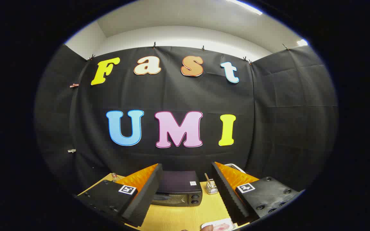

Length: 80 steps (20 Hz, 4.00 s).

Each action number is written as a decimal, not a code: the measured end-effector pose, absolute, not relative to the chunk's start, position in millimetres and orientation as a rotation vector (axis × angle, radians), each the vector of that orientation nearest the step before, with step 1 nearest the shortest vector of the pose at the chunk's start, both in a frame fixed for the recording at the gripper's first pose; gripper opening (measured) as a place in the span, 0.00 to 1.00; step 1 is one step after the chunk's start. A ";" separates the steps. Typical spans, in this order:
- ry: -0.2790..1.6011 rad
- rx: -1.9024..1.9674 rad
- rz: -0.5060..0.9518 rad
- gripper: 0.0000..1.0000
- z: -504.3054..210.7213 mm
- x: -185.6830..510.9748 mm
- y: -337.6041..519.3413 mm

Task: Open the toaster oven, put the food inside, and close the toaster oven door.

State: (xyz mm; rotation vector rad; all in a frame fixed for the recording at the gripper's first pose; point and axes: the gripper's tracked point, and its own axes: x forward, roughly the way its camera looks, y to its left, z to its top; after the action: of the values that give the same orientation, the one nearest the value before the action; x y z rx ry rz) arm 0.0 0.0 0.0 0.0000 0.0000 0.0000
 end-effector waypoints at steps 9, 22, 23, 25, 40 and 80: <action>-0.007 -0.007 -0.008 0.97 5.2 -3.0 -2.5; -0.004 -0.037 -0.006 0.98 -1.0 -0.7 6.3; 0.000 -0.038 -0.002 0.98 -4.1 0.8 9.7; 0.017 -0.027 0.010 0.97 -14.0 5.1 20.2; 0.346 0.054 0.068 0.99 -217.1 110.8 110.4; 0.774 -0.059 0.042 1.00 -427.7 19.5 104.9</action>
State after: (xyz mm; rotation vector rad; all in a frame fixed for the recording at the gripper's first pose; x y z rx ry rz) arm 19.5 104.9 -427.7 -0.0595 0.7742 0.0422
